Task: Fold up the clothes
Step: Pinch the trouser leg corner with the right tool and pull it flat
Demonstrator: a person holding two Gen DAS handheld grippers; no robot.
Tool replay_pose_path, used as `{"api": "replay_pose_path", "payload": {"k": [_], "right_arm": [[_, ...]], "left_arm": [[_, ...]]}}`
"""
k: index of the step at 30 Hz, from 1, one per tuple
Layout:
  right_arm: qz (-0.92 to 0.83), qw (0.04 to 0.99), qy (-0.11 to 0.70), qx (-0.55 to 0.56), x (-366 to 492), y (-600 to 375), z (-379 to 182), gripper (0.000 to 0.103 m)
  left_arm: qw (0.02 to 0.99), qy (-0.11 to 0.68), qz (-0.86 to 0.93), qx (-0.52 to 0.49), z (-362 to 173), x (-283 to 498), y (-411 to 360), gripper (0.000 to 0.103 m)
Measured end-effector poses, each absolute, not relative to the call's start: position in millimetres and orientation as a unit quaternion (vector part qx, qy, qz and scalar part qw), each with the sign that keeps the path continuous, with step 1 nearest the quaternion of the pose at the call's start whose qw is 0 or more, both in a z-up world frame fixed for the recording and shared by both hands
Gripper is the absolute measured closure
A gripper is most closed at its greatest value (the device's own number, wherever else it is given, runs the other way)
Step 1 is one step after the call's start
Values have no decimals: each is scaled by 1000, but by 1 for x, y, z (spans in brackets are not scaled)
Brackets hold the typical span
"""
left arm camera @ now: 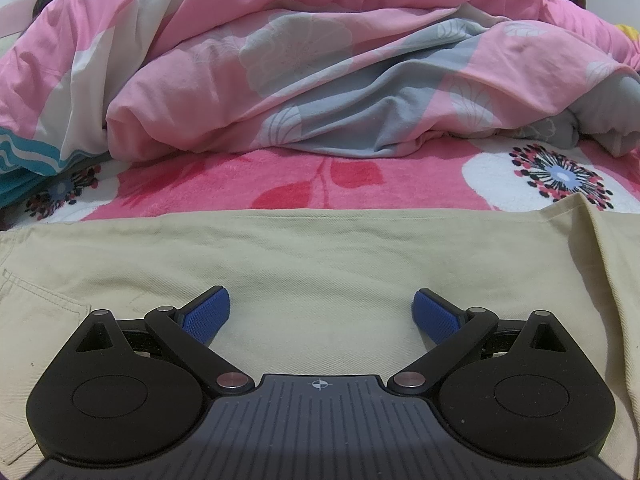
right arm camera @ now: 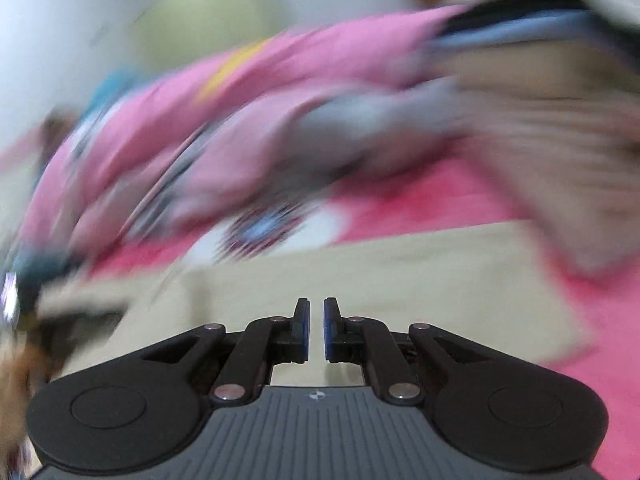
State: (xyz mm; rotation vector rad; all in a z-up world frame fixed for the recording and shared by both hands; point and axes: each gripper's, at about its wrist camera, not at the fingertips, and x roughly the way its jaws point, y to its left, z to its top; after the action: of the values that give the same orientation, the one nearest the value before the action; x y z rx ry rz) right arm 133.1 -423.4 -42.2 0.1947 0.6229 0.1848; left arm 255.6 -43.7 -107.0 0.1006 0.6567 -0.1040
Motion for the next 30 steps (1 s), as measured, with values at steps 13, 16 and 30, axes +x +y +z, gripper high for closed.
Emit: {"api": "replay_pose_path", "payload": {"k": [13,16,30], "right_arm": [[125,929,341,-73,109,-382,-67,99],[61,930,358,-51,92,-424,-68,100],[54,942,327,-57,123,-402,-61,100]], "left_arm": [[944,322,-51,47,-107,256,-43,3],[944,322,-51,46,-107,256,-44,3],[945,321,-51,44,-106,256,-42,3]]}}
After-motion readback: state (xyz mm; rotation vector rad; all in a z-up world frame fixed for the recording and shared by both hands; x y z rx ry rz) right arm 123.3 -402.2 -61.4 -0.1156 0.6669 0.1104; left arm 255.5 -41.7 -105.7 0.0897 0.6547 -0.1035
